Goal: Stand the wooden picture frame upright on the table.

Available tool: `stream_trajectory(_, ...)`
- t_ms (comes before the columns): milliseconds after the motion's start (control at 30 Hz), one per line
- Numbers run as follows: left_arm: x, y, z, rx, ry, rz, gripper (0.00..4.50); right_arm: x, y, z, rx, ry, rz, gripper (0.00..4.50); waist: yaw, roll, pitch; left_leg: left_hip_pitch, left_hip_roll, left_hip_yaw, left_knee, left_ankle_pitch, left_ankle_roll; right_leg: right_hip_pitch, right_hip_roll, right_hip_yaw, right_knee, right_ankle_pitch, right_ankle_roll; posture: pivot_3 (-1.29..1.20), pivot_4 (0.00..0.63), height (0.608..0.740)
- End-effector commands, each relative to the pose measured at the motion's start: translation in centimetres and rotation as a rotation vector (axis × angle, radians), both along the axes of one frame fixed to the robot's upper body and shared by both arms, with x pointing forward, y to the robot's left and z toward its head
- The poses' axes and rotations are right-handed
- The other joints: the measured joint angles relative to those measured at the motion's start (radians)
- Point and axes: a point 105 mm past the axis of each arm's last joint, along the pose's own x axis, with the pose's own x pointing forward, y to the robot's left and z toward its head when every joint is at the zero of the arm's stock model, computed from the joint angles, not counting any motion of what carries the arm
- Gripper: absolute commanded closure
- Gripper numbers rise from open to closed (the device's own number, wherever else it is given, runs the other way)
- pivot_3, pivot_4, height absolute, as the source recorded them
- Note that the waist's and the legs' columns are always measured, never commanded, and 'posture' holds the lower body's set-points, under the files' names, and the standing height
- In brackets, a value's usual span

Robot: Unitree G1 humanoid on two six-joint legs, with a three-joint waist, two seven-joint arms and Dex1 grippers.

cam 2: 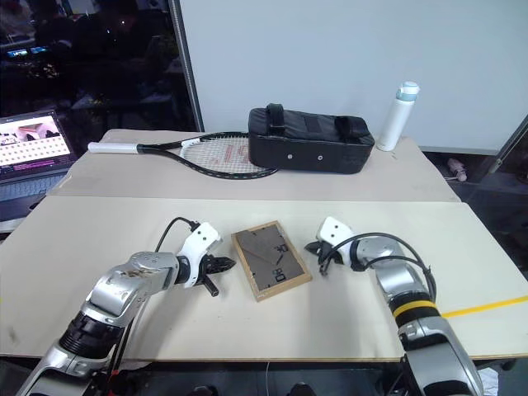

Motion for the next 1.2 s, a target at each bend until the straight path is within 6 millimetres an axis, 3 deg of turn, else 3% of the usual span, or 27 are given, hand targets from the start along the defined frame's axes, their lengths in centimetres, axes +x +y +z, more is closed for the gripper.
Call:
stream_trajectory(33,-0.7,1.2,-0.7,0.051,0.017,-0.004,4.50,-3.6,2.9,-0.1,0.014,0.075,0.163,4.44,-0.002,0.000,0.000,0.000,0.000,0.000,0.000,0.000,0.000,0.000,0.000,0.000,0.000,0.000,0.000,0.00,0.150,0.677)
stream_trajectory(233,-1.9,3.6,-1.4,0.129,0.038,0.002,4.50,-5.3,4.1,-0.3,-0.005,0.097,0.195,4.44,-0.012,0.000,0.000,0.003,0.000,-0.001,0.000,-0.001,0.000,0.001,0.000,0.000,0.001,-0.001,-0.001,0.00,0.150,0.677)
stream_trajectory(467,-4.6,7.5,-2.6,0.195,0.181,0.044,4.50,-2.5,1.6,-0.3,-0.044,0.062,0.052,4.44,-0.022,0.000,0.000,0.005,0.000,-0.001,-0.001,-0.001,0.000,0.003,0.000,0.000,0.001,-0.002,-0.003,0.00,0.150,0.677)
stream_trajectory(533,-5.4,7.7,-2.1,0.092,0.237,0.071,4.50,-1.5,0.4,-0.3,-0.064,0.050,0.009,4.44,-0.027,0.000,0.000,0.006,0.000,-0.001,-0.001,-0.001,0.000,0.003,0.000,0.000,0.001,-0.002,-0.003,0.00,0.150,0.677)
stream_trajectory(600,-5.4,7.6,-0.1,-0.147,0.294,0.136,4.50,-0.8,-0.5,-0.2,-0.078,0.037,-0.020,4.44,-0.027,0.000,0.000,0.007,0.000,-0.001,-0.001,-0.001,0.000,0.004,-0.001,-0.001,0.001,-0.004,-0.005,0.00,0.150,0.677)
stream_trajectory(700,-5.8,7.2,1.9,-0.364,0.368,0.149,4.50,-0.5,-0.7,-0.1,-0.077,0.031,-0.022,4.44,-0.025,-0.001,0.001,0.006,0.000,-0.001,0.000,-0.001,0.000,0.004,-0.001,-0.002,0.001,-0.006,-0.008,0.00,0.150,0.677)
stream_trajectory(767,-6.5,8.0,2.6,-0.451,0.430,0.156,3.99,-0.5,-0.7,0.0,-0.073,0.033,-0.011,4.50,-0.024,-0.003,0.001,0.004,0.000,-0.002,0.001,-0.001,0.000,0.003,-0.001,-0.003,0.001,-0.003,-0.003,0.00,0.150,0.677)
stream_trajectory(867,-5.3,9.6,2.8,-0.517,0.438,0.270,3.09,-0.8,-0.4,-0.2,-0.060,0.051,0.017,4.50,-0.024,-0.003,0.001,0.003,0.000,-0.004,0.001,-0.001,0.000,0.003,-0.001,-0.005,0.001,-0.003,-0.003,0.00,0.150,0.677)
stream_trajectory(967,-4.9,8.5,2.2,-0.624,0.538,0.277,2.04,-1.7,0.2,-1.0,-0.054,0.083,0.058,4.50,-0.020,-0.004,0.001,0.003,0.000,-0.005,0.001,-0.001,0.000,0.004,-0.001,-0.006,0.001,-0.003,-0.003,0.00,0.150,0.677)
stream_trajectory(1100,-5.5,6.4,0.4,-0.634,0.702,0.213,0.58,-2.1,0.7,-1.0,-0.045,0.095,0.087,4.50,-0.020,-0.004,0.001,0.002,0.000,-0.006,0.000,-0.002,0.000,0.004,-0.001,-0.006,0.000,-0.003,-0.003,0.00,0.150,0.677)
stream_trajectory(1167,-5.7,5.4,-0.1,-0.623,0.767,0.181,0.08,-2.3,0.9,-0.8,-0.037,0.094,0.097,4.50,-0.013,-0.003,0.000,0.003,0.000,-0.008,-0.001,-0.002,0.000,0.005,-0.001,-0.008,0.001,-0.004,-0.003,0.00,0.150,0.677)
stream_trajectory(1200,-5.9,4.8,-0.4,-0.603,0.798,0.161,0.08,-2.4,1.1,-0.7,-0.032,0.092,0.103,4.50,-0.011,-0.003,0.000,0.003,0.000,-0.008,0.000,-0.002,-0.001,0.005,-0.001,-0.009,0.001,-0.004,-0.003,0.00,0.150,0.677)
